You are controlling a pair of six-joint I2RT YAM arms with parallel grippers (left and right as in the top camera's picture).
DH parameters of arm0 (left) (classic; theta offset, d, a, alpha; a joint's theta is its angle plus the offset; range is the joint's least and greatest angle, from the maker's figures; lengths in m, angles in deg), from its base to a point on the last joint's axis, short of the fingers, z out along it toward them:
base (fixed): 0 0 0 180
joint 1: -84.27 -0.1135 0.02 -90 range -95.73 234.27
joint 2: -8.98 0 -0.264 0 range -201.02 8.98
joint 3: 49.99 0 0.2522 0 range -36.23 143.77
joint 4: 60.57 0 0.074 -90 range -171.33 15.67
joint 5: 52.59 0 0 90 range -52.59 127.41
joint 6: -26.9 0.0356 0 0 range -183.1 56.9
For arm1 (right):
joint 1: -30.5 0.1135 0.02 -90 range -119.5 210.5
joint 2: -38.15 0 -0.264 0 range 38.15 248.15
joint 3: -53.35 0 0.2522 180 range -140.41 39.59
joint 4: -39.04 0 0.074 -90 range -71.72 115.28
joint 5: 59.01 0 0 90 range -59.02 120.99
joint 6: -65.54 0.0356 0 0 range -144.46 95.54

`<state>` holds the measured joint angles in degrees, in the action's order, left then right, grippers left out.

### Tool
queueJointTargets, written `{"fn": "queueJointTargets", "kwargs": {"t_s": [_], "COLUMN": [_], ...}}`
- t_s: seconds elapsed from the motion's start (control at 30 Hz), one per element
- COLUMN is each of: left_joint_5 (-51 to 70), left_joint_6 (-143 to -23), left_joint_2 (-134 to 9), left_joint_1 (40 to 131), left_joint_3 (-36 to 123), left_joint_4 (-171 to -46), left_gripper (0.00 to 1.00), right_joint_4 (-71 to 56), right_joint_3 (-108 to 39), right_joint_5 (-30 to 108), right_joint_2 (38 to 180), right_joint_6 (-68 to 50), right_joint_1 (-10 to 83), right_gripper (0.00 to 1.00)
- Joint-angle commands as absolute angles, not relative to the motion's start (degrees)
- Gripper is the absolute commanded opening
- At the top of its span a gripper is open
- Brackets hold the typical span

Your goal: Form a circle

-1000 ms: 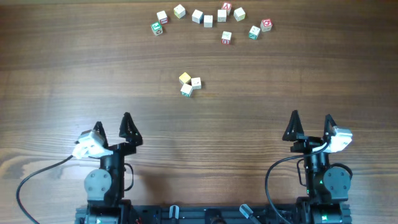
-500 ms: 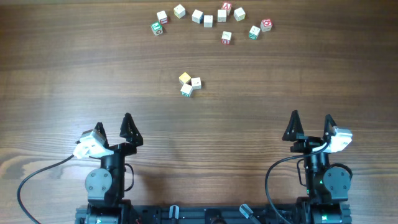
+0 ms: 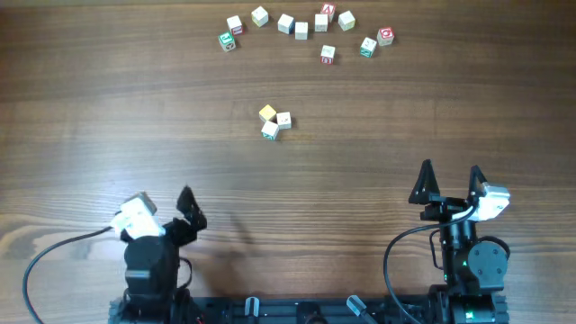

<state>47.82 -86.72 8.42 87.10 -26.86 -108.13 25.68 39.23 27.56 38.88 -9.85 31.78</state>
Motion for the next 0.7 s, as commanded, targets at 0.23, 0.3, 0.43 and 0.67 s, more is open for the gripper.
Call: {"fn": "queueJointTargets", "kwargs": {"t_s": [0.23, 0.3, 0.43, 0.67], "left_joint_5": [49.5, 49.5, 49.4, 49.2], "left_joint_6": [-85.8, -85.8, -85.8, -85.6], "left_joint_2": [8.8, 8.8, 8.8, 8.8], "left_joint_1": [86.6, 86.6, 86.6, 86.6], "left_joint_3": [-24.0, -24.0, -24.0, -31.1], "left_joint_4": [-122.2, -122.2, -108.7, -90.3], "left_gripper": [1.00, 1.00, 1.00, 1.00], "right_joint_4": [25.9, 25.9, 25.9, 25.9], "right_joint_3": [39.3, 39.3, 39.3, 39.3], "right_joint_5": [28.4, 28.4, 28.4, 28.4], "right_joint_2": [38.4, 38.4, 38.4, 38.4], "right_joint_6": [-10.9, -10.9, -10.9, -10.9], "right_joint_1": [31.5, 31.5, 31.5, 31.5], "right_gripper": [1.00, 1.00, 1.00, 1.00]}}
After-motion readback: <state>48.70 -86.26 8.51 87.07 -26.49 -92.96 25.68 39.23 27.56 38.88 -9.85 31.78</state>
